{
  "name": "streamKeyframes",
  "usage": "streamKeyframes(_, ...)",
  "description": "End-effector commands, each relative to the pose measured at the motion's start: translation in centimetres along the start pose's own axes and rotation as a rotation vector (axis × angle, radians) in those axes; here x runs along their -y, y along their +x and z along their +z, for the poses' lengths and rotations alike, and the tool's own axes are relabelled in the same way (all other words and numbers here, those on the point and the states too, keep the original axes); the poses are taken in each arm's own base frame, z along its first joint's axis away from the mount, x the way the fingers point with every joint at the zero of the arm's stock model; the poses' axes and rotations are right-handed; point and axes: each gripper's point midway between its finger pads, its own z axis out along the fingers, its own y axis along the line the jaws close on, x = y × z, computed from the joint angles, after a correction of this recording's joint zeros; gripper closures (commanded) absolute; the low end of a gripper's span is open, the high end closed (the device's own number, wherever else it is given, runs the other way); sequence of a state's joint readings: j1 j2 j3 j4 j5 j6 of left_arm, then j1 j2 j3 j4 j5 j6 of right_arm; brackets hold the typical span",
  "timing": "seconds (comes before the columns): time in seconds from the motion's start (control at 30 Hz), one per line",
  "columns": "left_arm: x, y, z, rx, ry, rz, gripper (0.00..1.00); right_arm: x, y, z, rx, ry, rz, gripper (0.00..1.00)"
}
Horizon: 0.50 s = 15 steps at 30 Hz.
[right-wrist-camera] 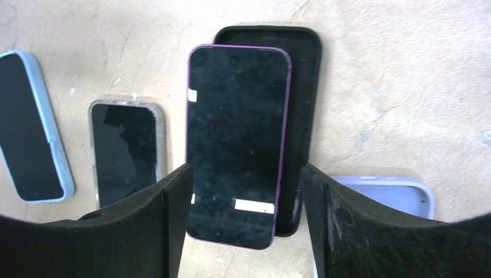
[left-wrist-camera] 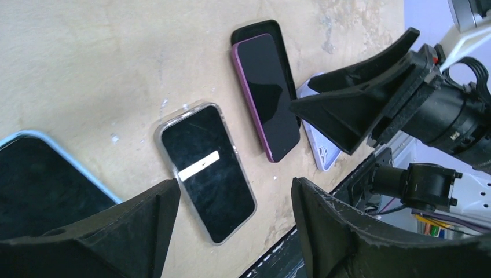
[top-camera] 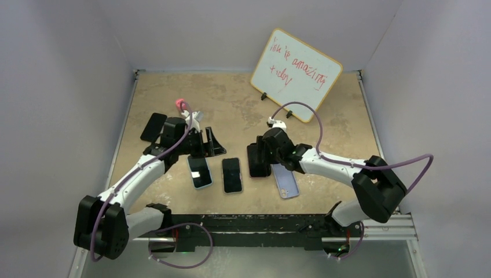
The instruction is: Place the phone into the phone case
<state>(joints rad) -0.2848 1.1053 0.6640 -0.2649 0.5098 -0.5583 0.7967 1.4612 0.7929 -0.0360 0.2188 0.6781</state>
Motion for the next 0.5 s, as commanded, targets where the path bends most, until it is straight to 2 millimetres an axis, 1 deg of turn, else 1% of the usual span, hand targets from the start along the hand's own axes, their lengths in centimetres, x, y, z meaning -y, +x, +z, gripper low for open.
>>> streamKeyframes(0.0,3.4,-1.8,1.6,0.038,0.107,0.029,0.29,0.8,-1.1,-0.2,-0.013,-0.009,-0.033,0.33)
streamKeyframes(0.1,4.3,-1.1,3.2,0.012,0.115,0.035,0.32,1.8,-1.5,0.1,-0.031,-0.029,-0.002,0.33)
streamKeyframes(0.2,5.2,-0.2,4.6,-0.008,0.125,0.032,0.36,2.4,-2.0,0.3,-0.047,-0.060,0.008,0.41)
streamKeyframes(0.23,5.7,-0.4,5.1,0.003,0.143,0.039,0.37,2.5,-2.1,0.3,-0.051,-0.067,0.006,0.43)
streamKeyframes(0.3,6.3,-0.1,6.0,-0.004,0.160,0.035,0.38,2.4,-2.2,0.5,-0.064,-0.089,0.007,0.46)
streamKeyframes(0.47,6.7,0.8,8.1,-0.027,0.155,0.030,0.45,2.6,-1.6,1.0,-0.100,-0.119,0.030,0.49)
